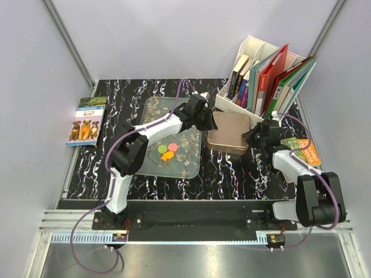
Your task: Pack the cookies
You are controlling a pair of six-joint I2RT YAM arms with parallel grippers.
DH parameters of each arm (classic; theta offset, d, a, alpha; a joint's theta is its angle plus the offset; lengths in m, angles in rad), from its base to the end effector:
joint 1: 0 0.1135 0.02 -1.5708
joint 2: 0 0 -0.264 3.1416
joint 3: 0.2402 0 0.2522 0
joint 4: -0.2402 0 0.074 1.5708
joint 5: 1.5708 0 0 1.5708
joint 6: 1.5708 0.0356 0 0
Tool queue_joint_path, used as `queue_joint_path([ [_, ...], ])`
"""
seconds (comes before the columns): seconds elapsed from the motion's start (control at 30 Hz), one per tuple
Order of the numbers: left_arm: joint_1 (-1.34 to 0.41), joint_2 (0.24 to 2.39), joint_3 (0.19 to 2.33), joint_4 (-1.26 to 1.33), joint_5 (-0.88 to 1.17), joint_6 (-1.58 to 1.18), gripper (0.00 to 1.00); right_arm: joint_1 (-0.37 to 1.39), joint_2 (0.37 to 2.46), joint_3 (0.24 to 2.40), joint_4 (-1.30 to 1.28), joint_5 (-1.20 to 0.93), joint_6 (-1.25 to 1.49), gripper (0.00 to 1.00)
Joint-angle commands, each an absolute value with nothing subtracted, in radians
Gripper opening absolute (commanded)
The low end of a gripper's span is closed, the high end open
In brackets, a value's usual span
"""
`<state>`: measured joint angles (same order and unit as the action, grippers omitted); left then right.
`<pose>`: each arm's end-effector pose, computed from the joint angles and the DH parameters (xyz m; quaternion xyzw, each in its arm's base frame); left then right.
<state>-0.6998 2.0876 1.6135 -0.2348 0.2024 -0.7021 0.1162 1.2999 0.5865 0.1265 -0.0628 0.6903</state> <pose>0.3614 -0.3136 0.2137 0.0412 0.9040 -0.3382 0.2584 0.2630 0.0329 0.1923 0.2352 0.8491 0.2107 0.4234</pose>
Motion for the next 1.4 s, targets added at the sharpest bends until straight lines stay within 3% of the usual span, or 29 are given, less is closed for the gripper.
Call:
queue_joint_path([
  [0.0,-0.704,2.054,1.635,-0.201,0.201,-0.681,0.24,0.121,1.342,0.64,0.17,-0.011,0.664,0.0],
  [0.33,-0.73,2.114,1.675,-0.23,0.207,-0.681,0.24,0.121,1.35,0.624,0.089,0.031,0.669,0.0],
  [0.67,-0.756,2.187,1.746,-0.317,0.183,-0.673,0.24,0.123,1.374,0.721,-0.149,0.069,0.652,0.0],
  [1.1,-0.773,2.227,1.76,-0.347,0.186,-0.661,0.24,0.124,1.424,0.706,-0.207,0.052,0.641,0.0],
  [1.37,-0.767,2.152,1.756,-0.33,0.155,-0.655,0.24,0.124,1.319,0.724,-0.202,0.067,0.664,0.0],
])
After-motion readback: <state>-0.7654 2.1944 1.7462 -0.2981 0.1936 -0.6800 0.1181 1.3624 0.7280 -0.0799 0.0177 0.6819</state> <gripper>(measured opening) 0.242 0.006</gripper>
